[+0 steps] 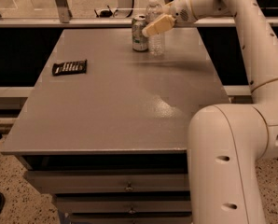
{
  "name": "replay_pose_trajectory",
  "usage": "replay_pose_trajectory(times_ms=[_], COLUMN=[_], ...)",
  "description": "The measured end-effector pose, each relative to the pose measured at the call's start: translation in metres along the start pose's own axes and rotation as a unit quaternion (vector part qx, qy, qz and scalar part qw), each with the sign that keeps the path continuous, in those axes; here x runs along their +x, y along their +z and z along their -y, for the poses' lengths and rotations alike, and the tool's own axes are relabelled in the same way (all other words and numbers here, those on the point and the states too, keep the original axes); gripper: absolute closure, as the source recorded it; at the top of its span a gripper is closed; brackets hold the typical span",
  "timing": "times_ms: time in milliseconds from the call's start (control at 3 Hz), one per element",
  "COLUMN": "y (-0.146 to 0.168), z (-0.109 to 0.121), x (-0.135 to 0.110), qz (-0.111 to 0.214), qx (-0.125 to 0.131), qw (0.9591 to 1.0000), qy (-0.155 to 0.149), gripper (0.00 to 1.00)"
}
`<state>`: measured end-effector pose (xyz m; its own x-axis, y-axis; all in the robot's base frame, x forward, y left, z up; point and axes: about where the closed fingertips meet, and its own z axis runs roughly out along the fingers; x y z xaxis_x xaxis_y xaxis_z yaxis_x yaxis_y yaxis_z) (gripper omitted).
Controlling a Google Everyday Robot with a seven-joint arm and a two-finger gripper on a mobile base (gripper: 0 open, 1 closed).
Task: Move water bottle near 7up can
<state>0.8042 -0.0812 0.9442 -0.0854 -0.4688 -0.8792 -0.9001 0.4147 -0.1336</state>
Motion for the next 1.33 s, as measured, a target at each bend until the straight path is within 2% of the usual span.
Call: replay_pose_trajectory(times_ms=[333, 667, 1333], y=[0.005, 0.003, -0.024], z=[-0.002, -0.002, 0.003], x=[0.009, 0.011, 0.011], qz=[-0.005, -0.006, -0.002], qx=[-0.011, -0.012, 0.001], qw=[0.9999, 0.9999, 1.0], qy=[0.008, 0.01, 0.007], gripper=[0.0, 0.0, 0.0])
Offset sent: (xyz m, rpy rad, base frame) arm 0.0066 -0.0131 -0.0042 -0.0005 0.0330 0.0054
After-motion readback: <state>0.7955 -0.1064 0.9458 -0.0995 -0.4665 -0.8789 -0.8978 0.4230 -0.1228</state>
